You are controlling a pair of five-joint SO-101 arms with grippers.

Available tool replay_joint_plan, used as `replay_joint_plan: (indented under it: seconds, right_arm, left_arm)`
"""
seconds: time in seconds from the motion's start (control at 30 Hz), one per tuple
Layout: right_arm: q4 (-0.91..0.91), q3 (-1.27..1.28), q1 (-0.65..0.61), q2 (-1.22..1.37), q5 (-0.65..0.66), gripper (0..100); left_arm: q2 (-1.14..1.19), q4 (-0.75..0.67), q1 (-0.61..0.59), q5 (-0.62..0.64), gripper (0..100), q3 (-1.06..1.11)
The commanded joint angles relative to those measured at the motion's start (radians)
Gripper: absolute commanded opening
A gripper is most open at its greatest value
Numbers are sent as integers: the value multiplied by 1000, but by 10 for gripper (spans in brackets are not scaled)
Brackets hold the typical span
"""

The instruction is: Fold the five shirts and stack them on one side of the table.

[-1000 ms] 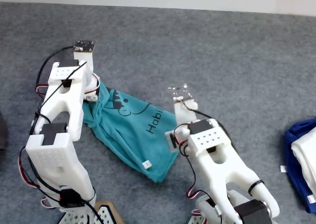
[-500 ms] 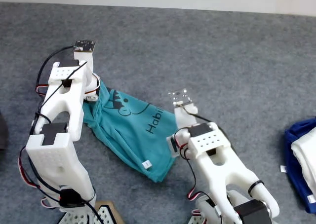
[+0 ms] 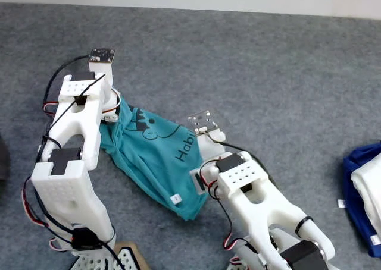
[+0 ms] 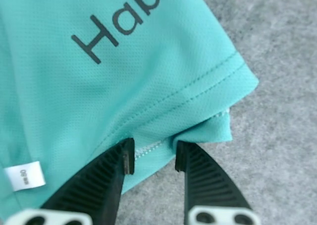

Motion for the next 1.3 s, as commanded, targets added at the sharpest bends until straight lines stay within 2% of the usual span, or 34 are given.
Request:
replay_joint_plan:
  seconds: [0.0, 0.67, 0.93, 1.1, 1.27]
  right_arm:
    - [-16, -5, -16, -4, -12, 149]
    - [16, -38, -19, -5, -12, 149]
    - [-67, -18, -87, 2, -12, 148]
    - [-101, -38, -133, 143, -8, 143]
    - [4, -179, -130, 278, -5, 2]
  left_arm:
    - [-5, -23, 5, -12, 7, -12]
    - [-5, -43, 8, -12, 7, -7]
    - [-5, -43, 10, -12, 7, -7]
    - [-5, -43, 10, -12, 7, -7]
    - [-5, -40, 8, -12, 7, -5]
